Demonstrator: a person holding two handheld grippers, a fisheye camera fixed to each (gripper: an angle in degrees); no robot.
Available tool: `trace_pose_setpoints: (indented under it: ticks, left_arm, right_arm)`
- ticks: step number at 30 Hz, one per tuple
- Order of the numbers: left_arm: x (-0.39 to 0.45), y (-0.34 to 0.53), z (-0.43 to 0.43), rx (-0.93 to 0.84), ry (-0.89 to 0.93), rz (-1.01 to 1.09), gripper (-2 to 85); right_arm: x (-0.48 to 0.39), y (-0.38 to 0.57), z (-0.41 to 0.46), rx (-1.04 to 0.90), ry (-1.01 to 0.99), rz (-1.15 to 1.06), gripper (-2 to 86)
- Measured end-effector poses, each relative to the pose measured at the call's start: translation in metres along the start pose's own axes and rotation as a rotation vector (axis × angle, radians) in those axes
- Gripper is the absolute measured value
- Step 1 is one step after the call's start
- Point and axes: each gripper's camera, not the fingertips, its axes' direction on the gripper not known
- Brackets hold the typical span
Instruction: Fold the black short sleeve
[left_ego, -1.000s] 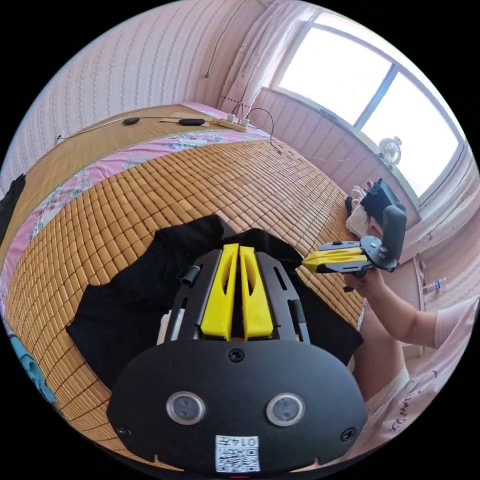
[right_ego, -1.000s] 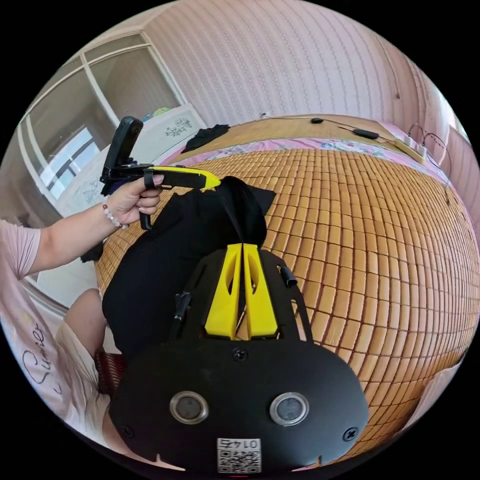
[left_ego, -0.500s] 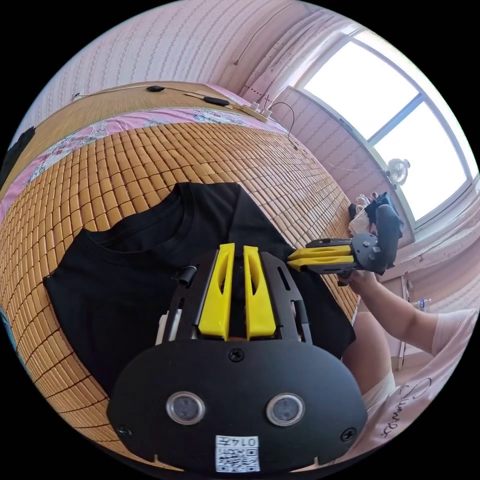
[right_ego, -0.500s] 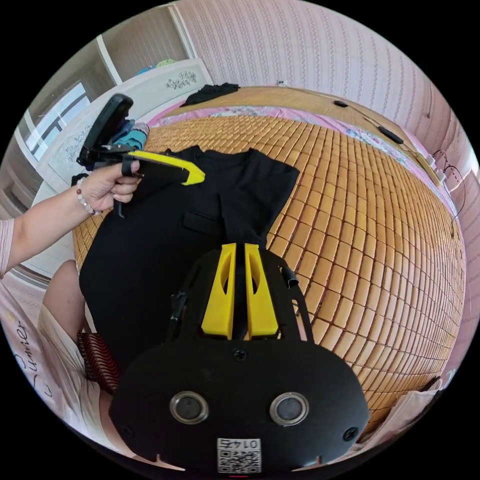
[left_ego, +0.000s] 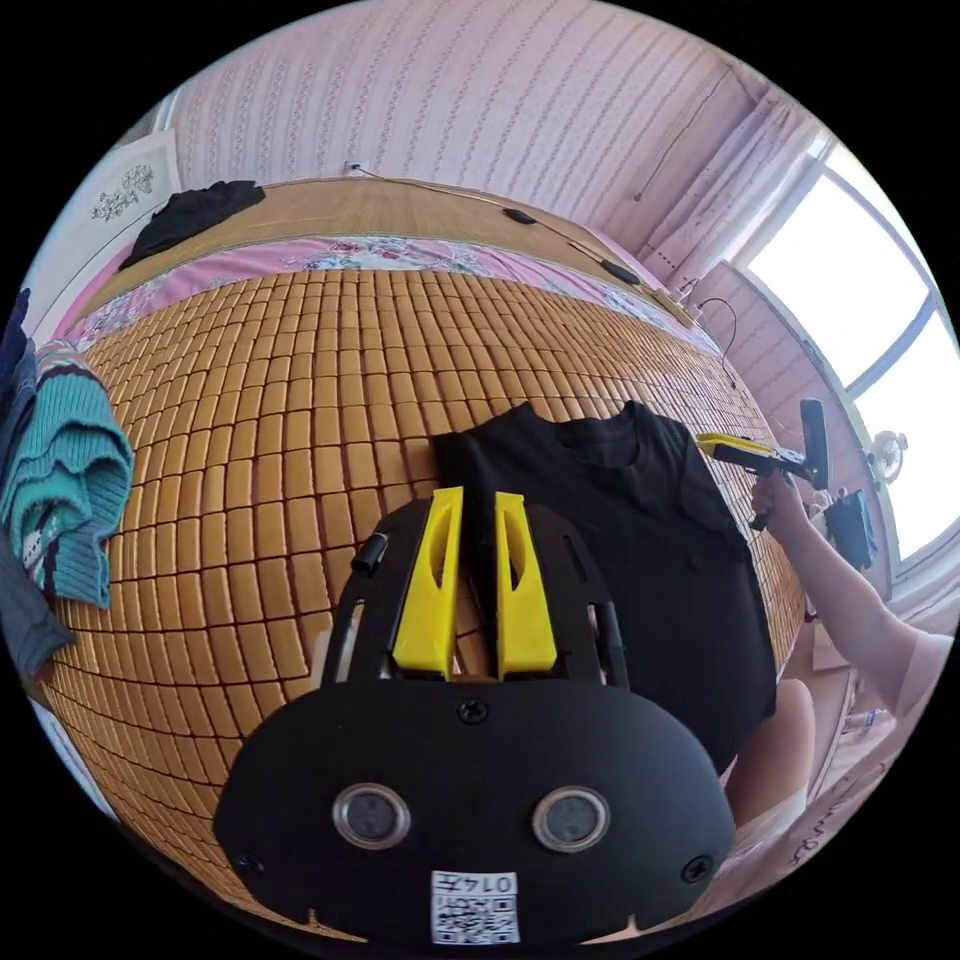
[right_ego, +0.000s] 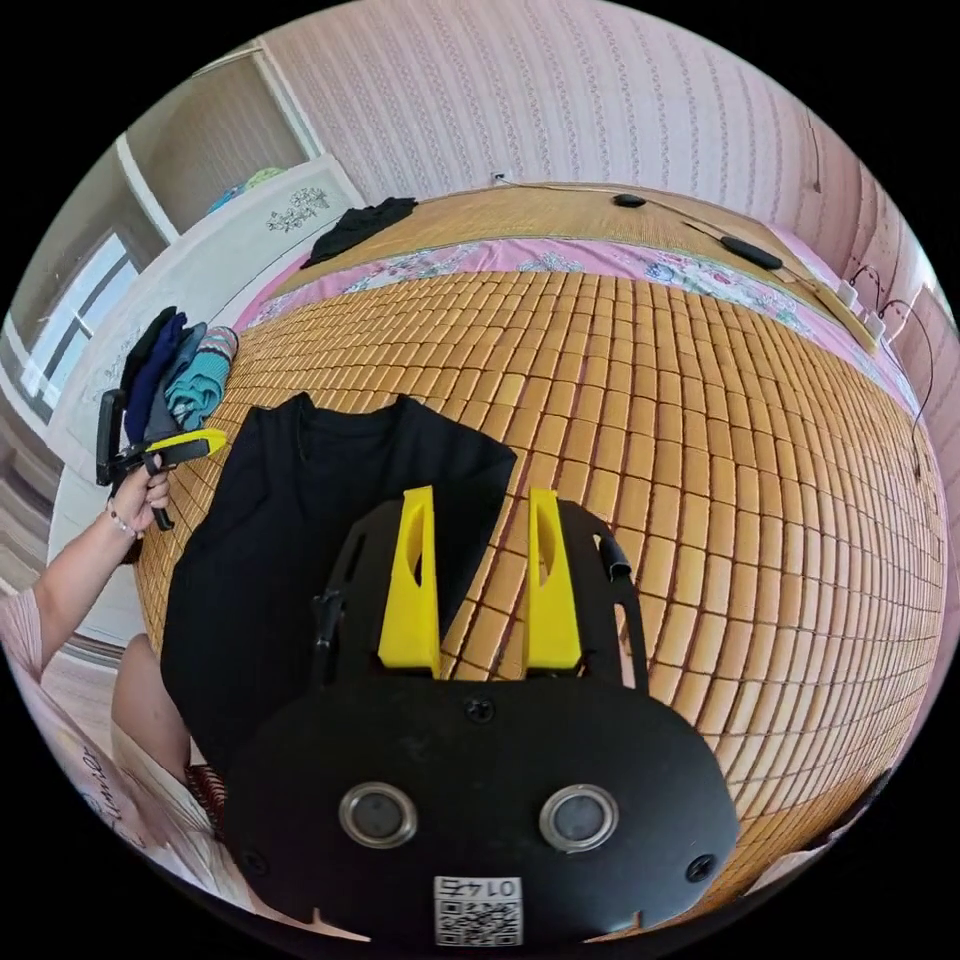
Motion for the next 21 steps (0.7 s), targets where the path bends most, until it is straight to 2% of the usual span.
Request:
trace_pose_setpoints:
  ticks: [5, 9, 13, 17, 21]
  left_arm:
    - [-0.030, -0.021, 0.023, -0.055, 0.060, -0.079, 6.9]
    - [-0.039, -0.029, 0.023, -0.070, 0.099, -0.085, 0.8]
    - [-0.036, -0.041, 0.001, -0.018, 0.023, -0.070, -0.8]
    - [-0.034, -0.055, -0.037, 0.099, 0.113, -0.143, -1.0]
    - [-0.011, -0.052, -0.079, 0.135, 0.131, -0.051, -1.0]
  right_arm:
    - [-0.002, -0.013, 0.013, -0.018, 0.081, 0.015, 4.9]
    - [0.008, -0.024, 0.008, -0.035, 0.006, 0.030, 0.6]
    - [0.020, -0.037, -0.011, 0.004, 0.030, 0.064, -0.4]
    - [0.028, -0.051, -0.047, 0.092, 0.026, 0.110, -0.5]
    - [0.021, -0.039, -0.098, 0.170, -0.030, 0.088, -0.5]
